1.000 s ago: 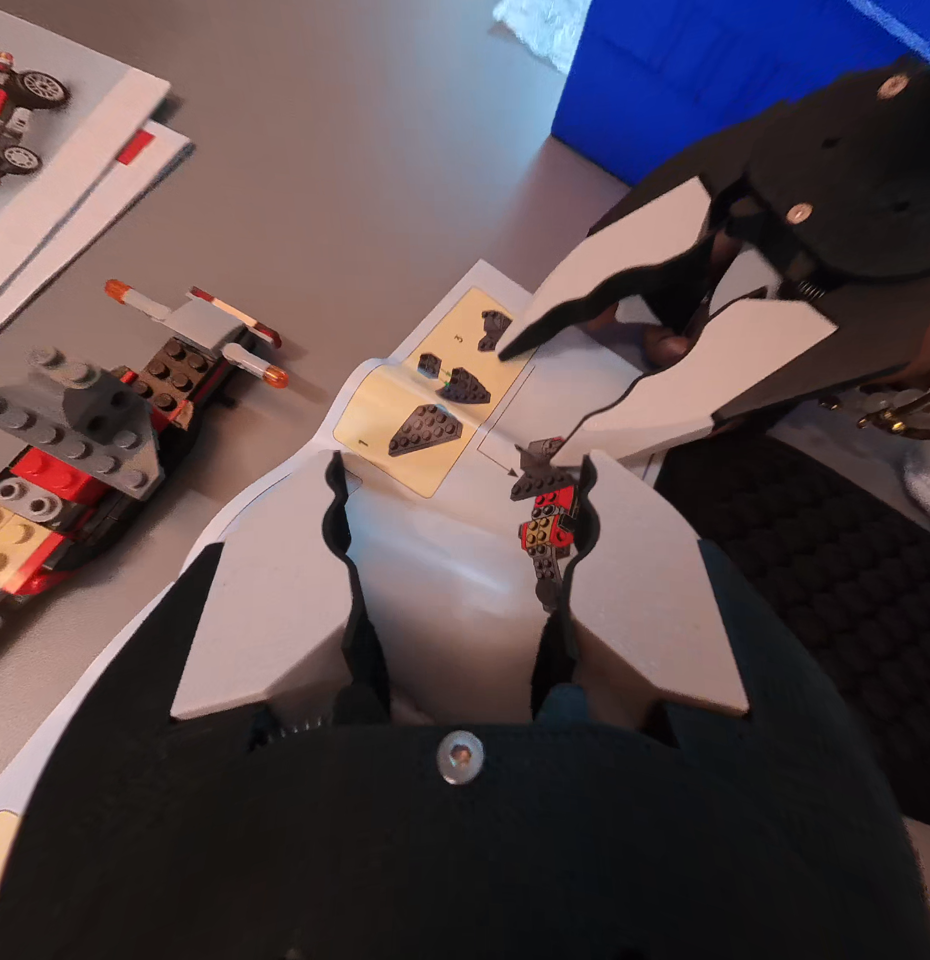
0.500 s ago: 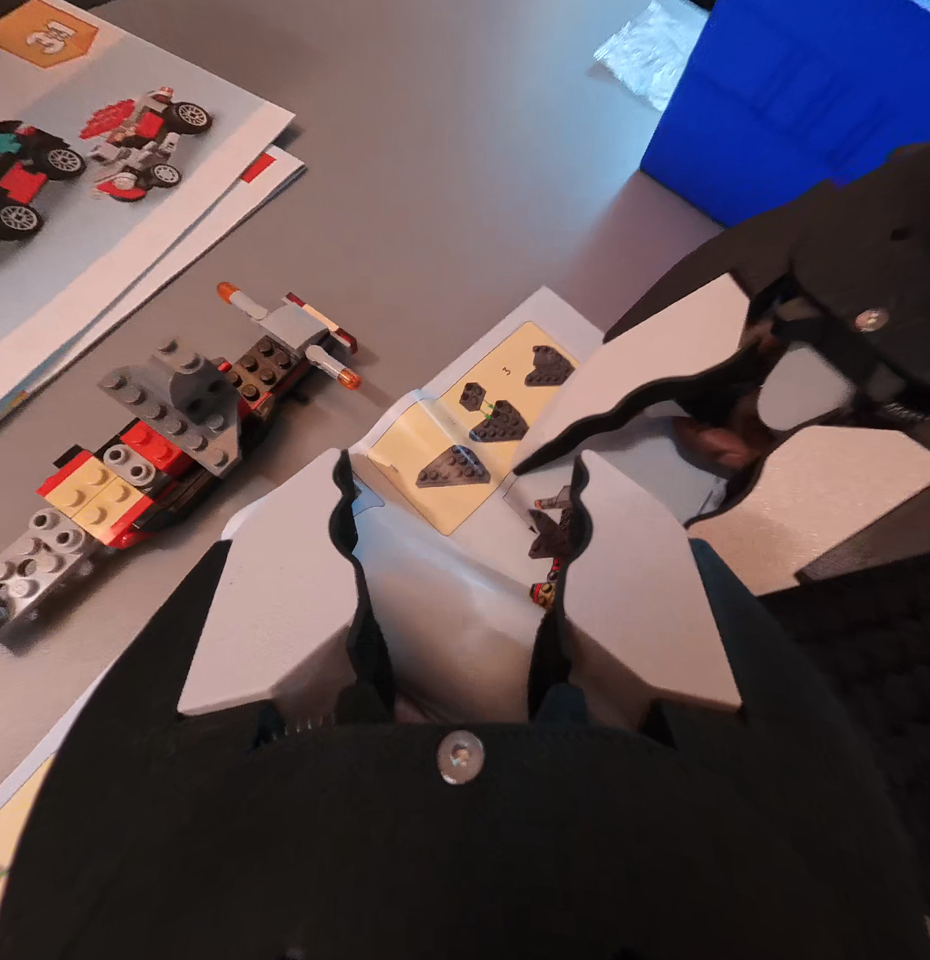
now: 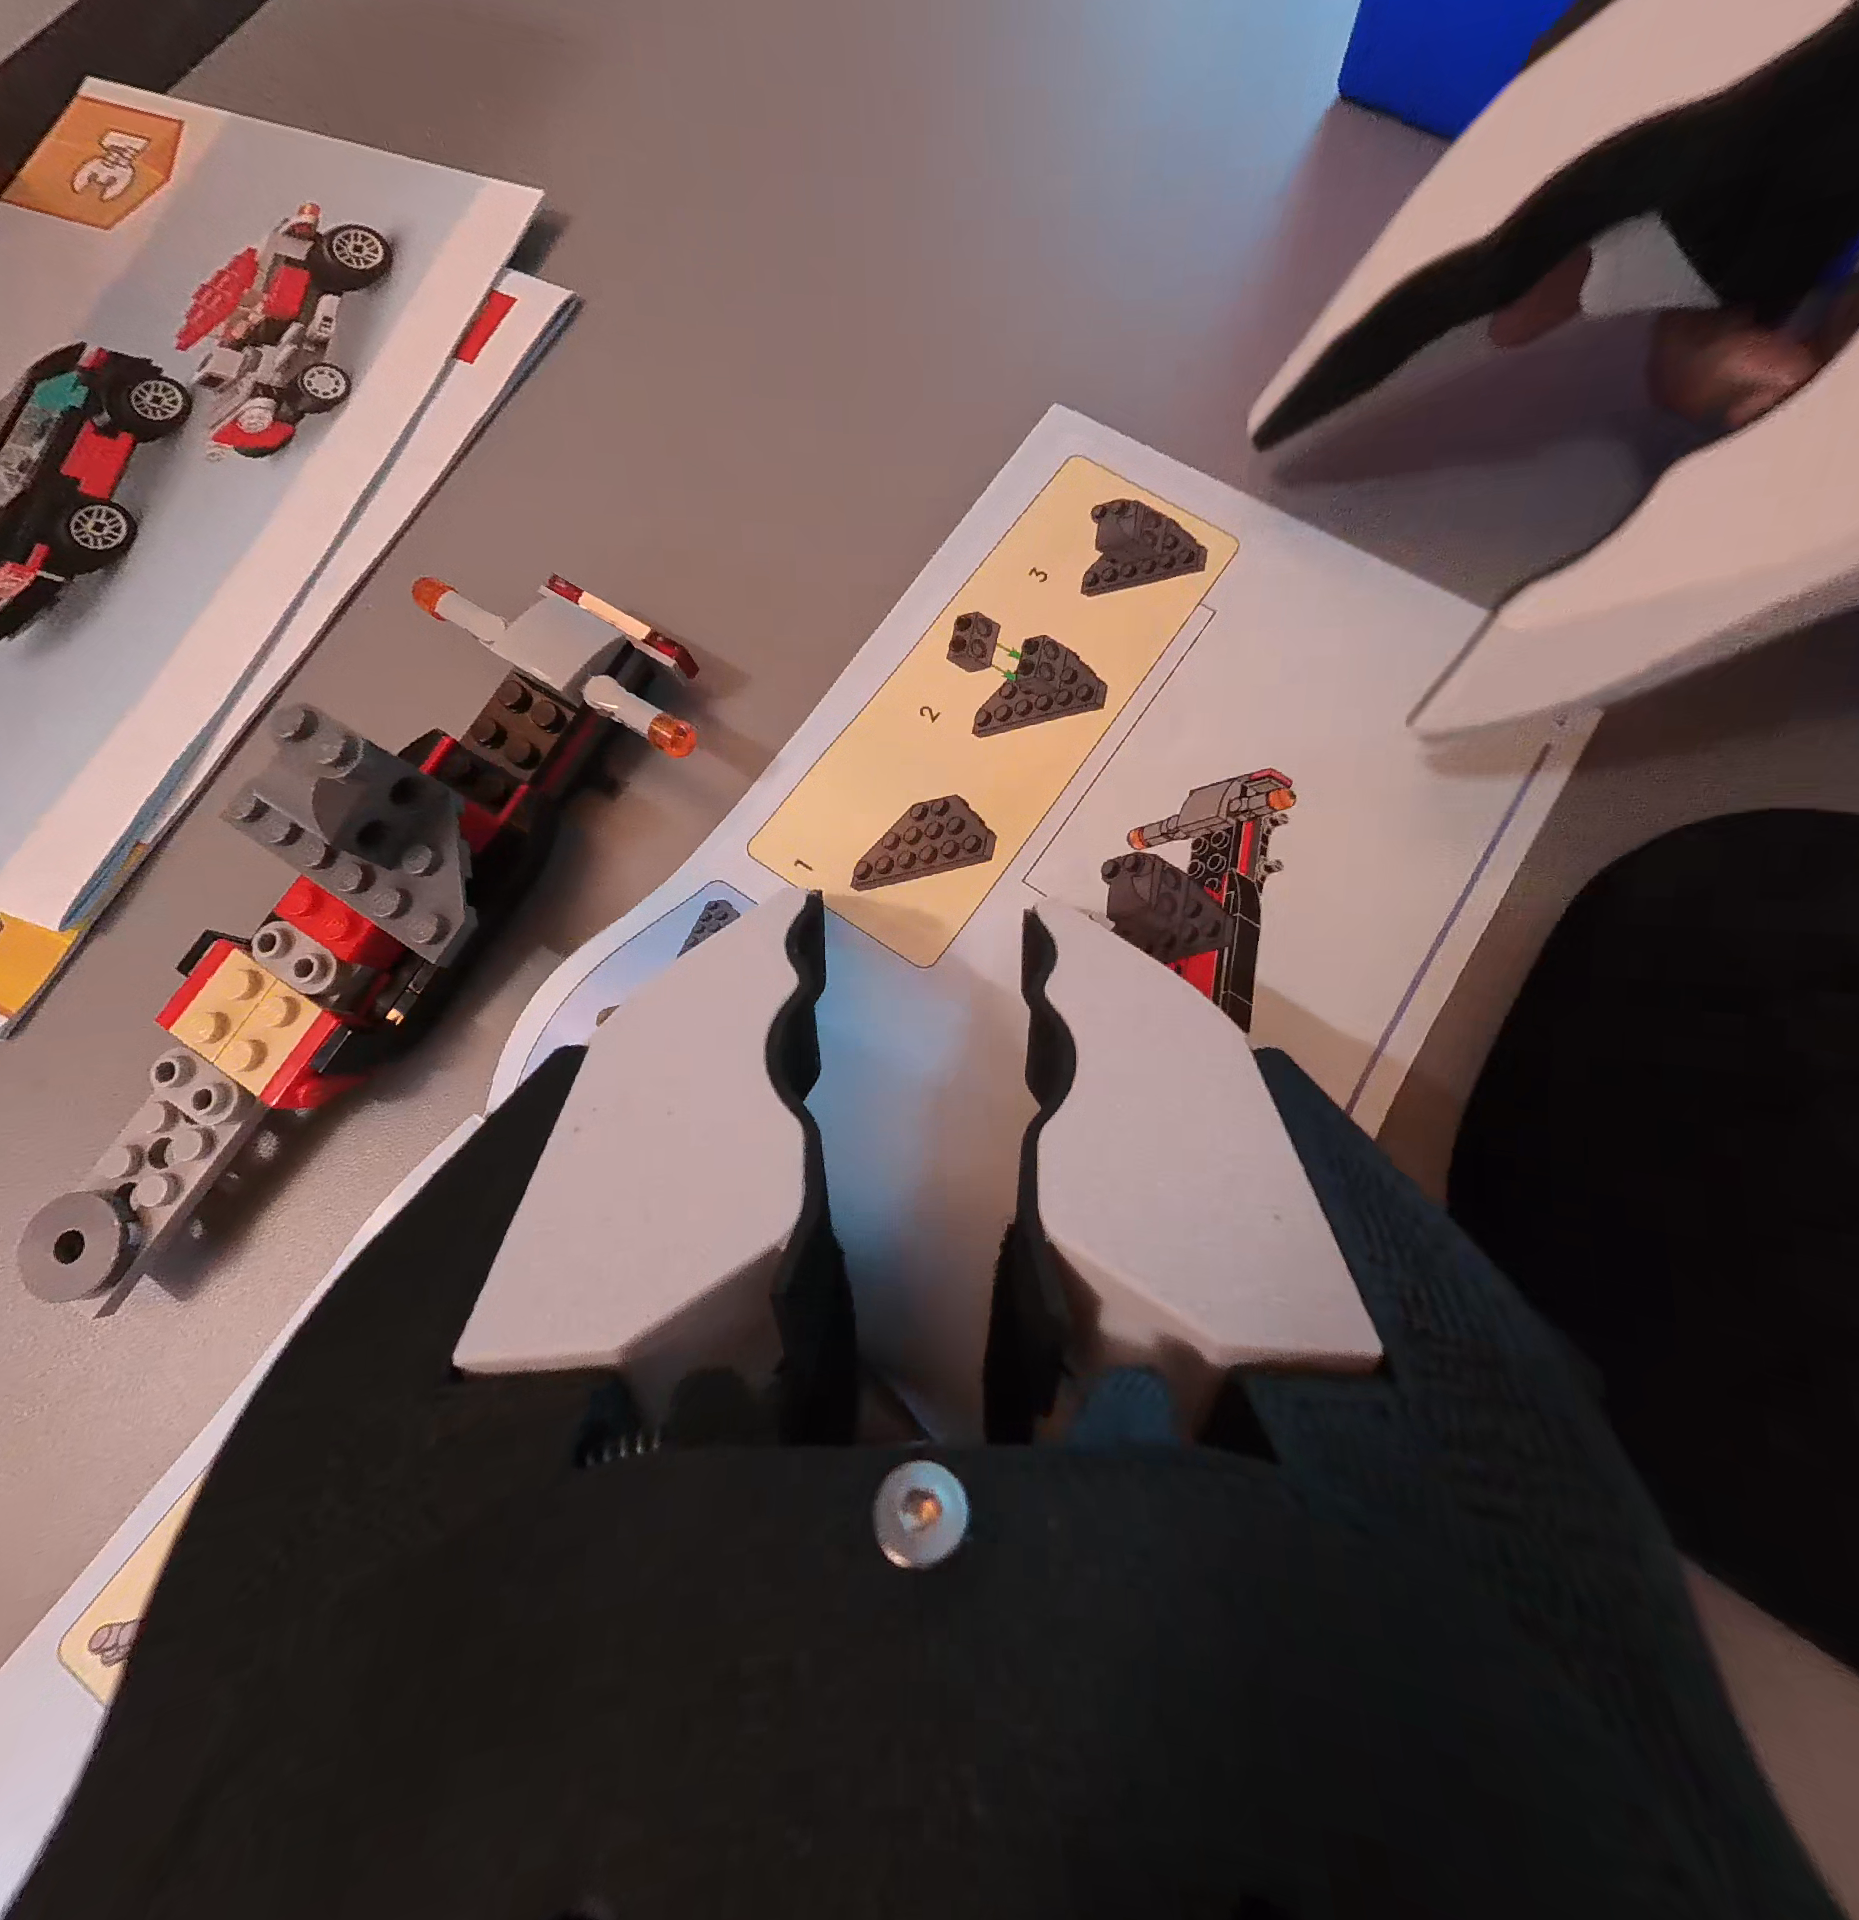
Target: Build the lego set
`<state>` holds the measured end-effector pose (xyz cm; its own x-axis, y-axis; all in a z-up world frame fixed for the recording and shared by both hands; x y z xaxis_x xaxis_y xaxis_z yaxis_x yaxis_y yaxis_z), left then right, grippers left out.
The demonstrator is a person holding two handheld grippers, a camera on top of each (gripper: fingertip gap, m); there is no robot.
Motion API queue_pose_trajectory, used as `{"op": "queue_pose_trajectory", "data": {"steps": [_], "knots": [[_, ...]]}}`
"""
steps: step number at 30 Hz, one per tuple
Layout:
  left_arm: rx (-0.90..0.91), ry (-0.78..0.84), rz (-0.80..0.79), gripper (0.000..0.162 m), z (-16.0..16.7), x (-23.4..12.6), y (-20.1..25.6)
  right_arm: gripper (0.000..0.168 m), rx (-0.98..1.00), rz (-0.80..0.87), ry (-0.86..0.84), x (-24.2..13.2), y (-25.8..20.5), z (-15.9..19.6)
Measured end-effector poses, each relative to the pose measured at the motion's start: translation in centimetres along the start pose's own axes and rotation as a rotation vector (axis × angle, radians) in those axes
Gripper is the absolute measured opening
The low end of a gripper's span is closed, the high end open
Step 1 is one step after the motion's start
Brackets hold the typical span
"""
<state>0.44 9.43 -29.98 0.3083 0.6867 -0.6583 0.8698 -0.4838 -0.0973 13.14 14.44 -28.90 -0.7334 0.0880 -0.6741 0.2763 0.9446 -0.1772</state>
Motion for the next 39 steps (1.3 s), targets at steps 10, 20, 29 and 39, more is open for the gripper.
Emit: {"op": "queue_pose_trajectory", "data": {"steps": [10, 20, 29, 39], "knots": [[-0.041, 0.004, 0.025, 0.037, 0.1, -0.1, -0.2, 0.071, -0.012, -0.018, -0.047, 1.4, 0.1, -0.3], [-0.068, -0.002, 0.050, 0.037, 0.1, 0.0, -0.3, 0.040, -0.282, -0.049, -0.074, -2.9, -2.3, 2.2], [-0.083, 0.000, 0.062, 0.036, 0.1, 0.0, -0.3, 0.029, -0.420, -0.208, -0.035, 0.5, -8.7, -0.8], [-0.109, 0.006, 0.079, 0.035, 0.1, 0.0, -0.4, 0.028, -0.487, -0.137, -0.045, 3.5, -9.7, -1.6]]}}
Point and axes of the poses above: each gripper's, where its closed fingertips meet, x out along the fingers, z out of its underside, y = z × x across the jaws, the point moved 4 cm from there along -x, back along the fingers, and after that the axes turned 7 degrees about x, right-handed, at the moved point
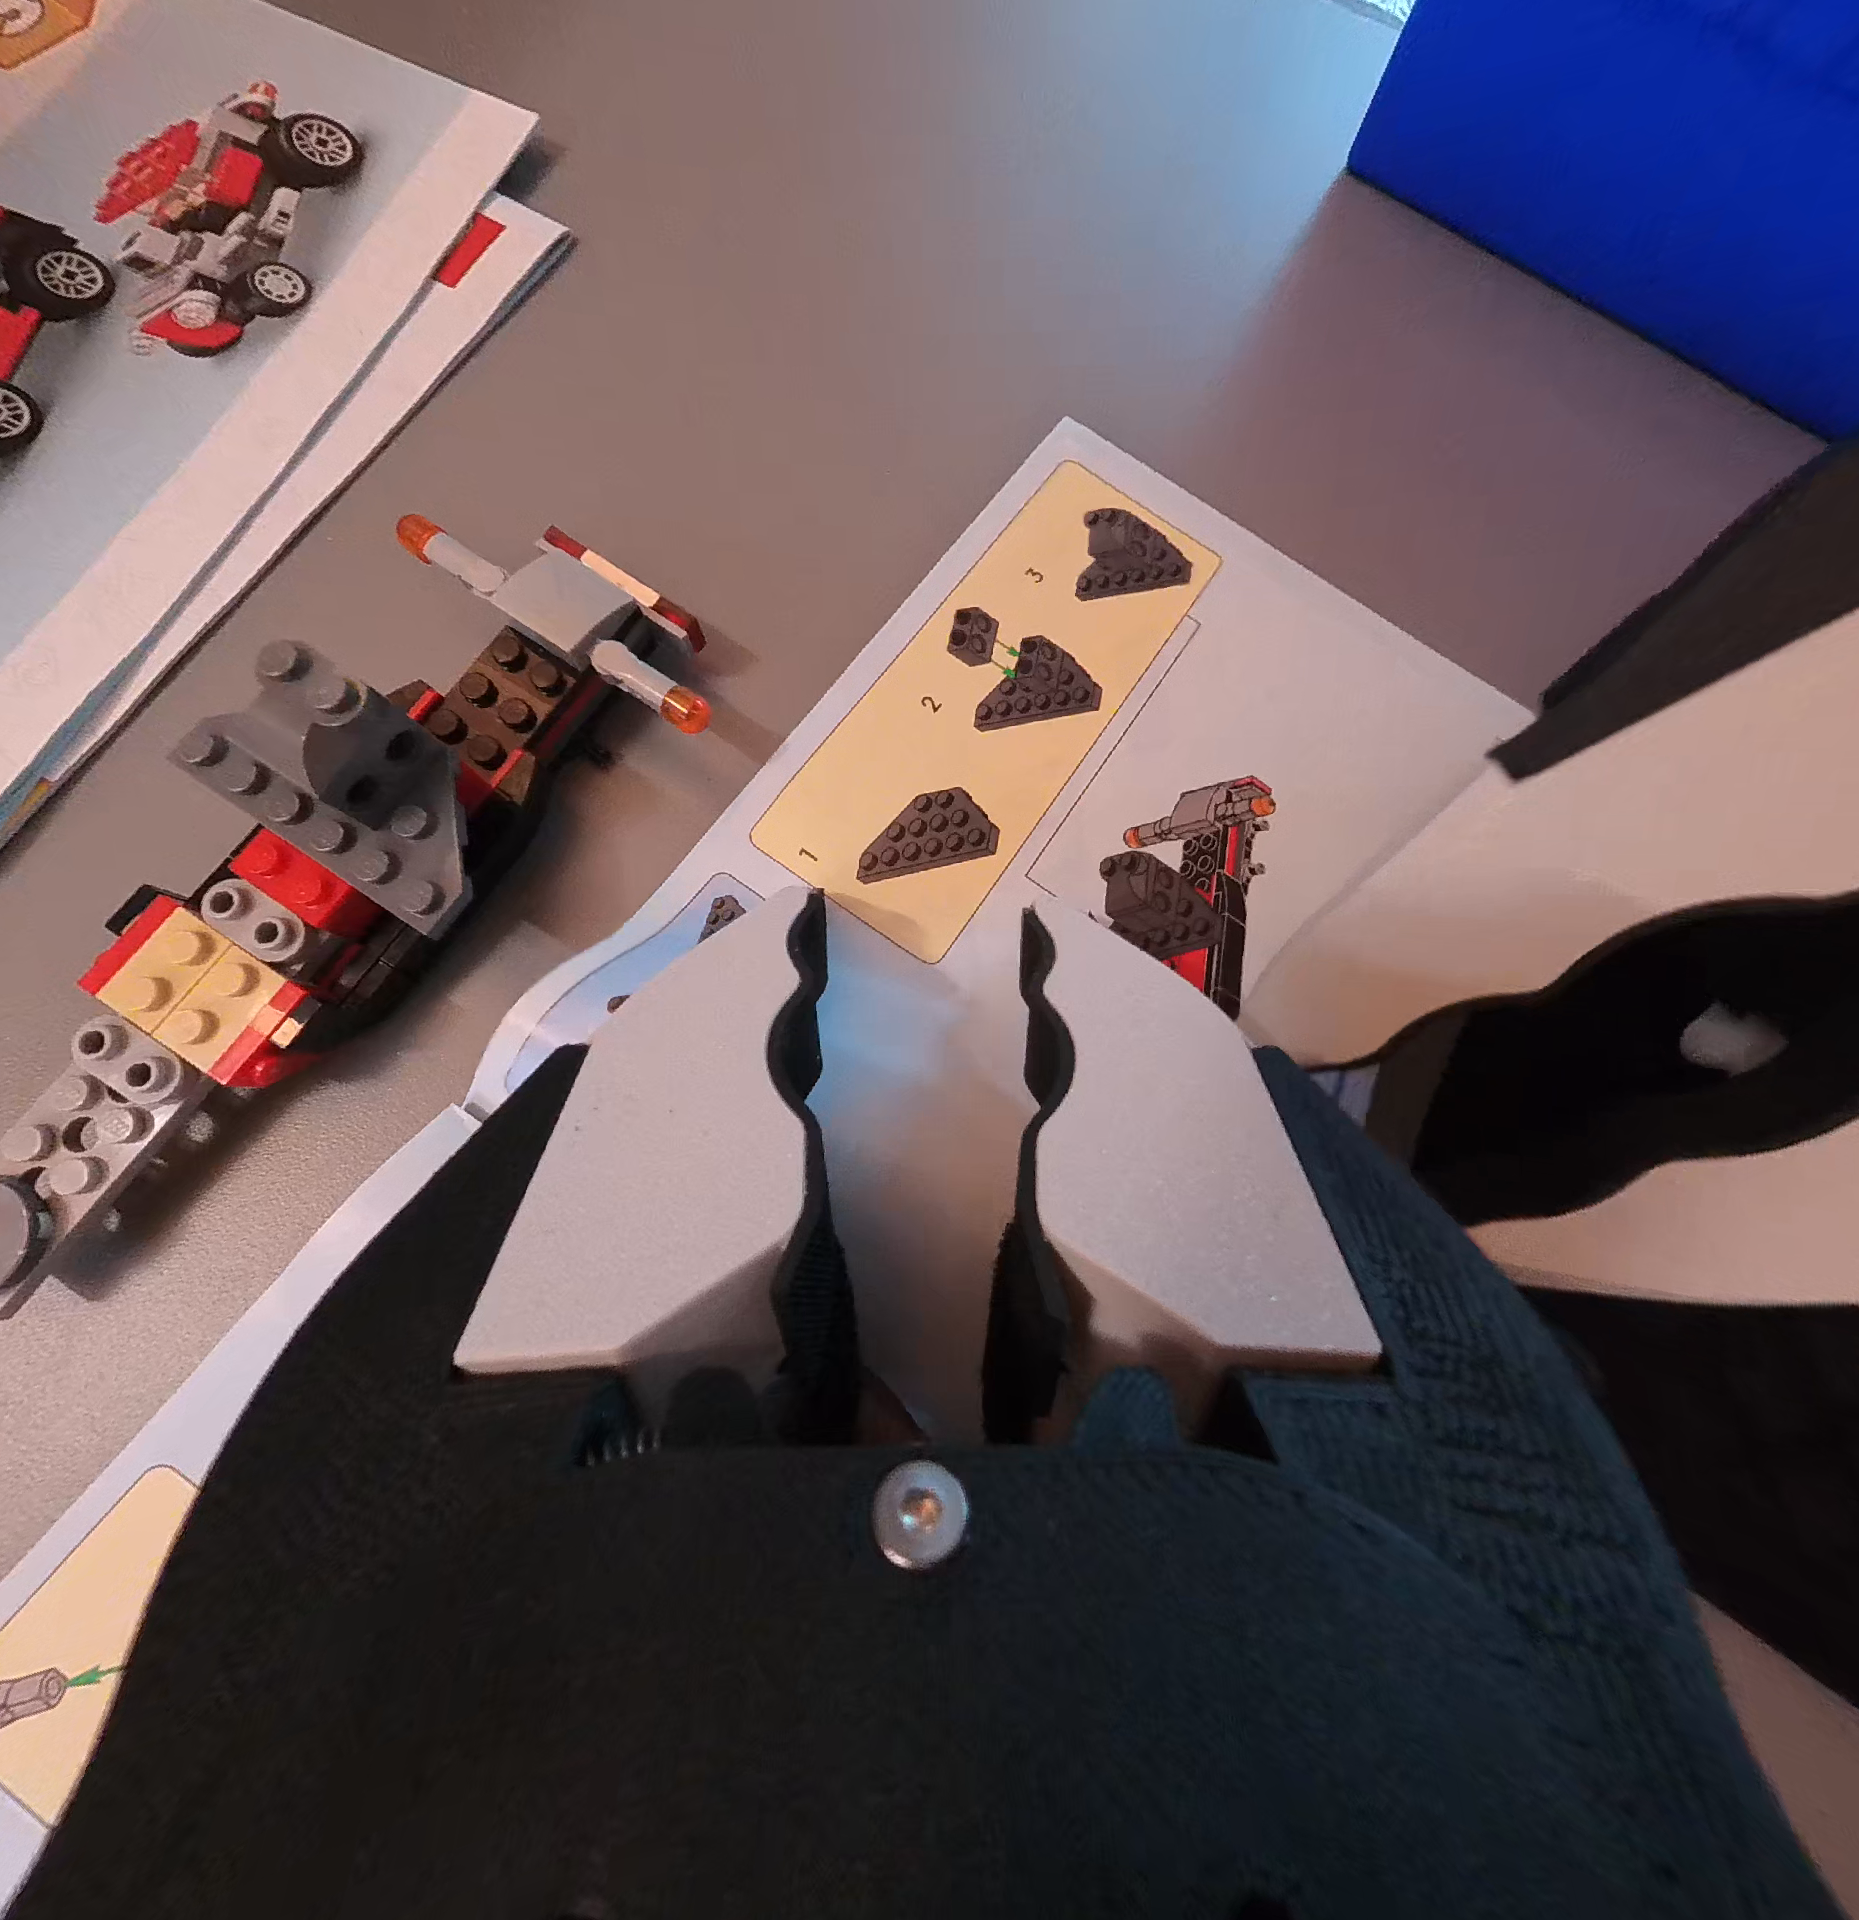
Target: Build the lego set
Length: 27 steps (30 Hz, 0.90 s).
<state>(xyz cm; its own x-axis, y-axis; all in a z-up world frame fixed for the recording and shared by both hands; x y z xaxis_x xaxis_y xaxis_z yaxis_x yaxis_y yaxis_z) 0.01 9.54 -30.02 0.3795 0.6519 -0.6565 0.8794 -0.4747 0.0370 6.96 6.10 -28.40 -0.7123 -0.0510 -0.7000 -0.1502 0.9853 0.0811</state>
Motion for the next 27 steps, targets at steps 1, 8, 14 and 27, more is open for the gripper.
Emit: {"op": "queue_pose_trajectory", "data": {"steps": [1, 8, 14, 27], "knots": [[-0.001, 0.001, 0.002, 0.035, 0.0, 0.0, 0.0, 0.027, 0.004, 0.002, 0.011, -0.3, 0.1, -0.1], [-0.009, 0.003, 0.010, 0.035, 0.0, 0.0, 0.0, 0.025, -0.087, 0.077, 0.046, -1.1, 0.4, 0.0], [-0.019, 0.008, 0.020, 0.036, 0.0, -0.1, 0.0, 0.034, -0.245, 0.263, 0.076, -2.1, 0.5, -0.1], [-0.047, 0.028, 0.059, 0.046, -0.2, -0.2, 0.0, 0.037, -0.374, 0.626, 0.063, -3.8, 2.0, 1.8]]}}
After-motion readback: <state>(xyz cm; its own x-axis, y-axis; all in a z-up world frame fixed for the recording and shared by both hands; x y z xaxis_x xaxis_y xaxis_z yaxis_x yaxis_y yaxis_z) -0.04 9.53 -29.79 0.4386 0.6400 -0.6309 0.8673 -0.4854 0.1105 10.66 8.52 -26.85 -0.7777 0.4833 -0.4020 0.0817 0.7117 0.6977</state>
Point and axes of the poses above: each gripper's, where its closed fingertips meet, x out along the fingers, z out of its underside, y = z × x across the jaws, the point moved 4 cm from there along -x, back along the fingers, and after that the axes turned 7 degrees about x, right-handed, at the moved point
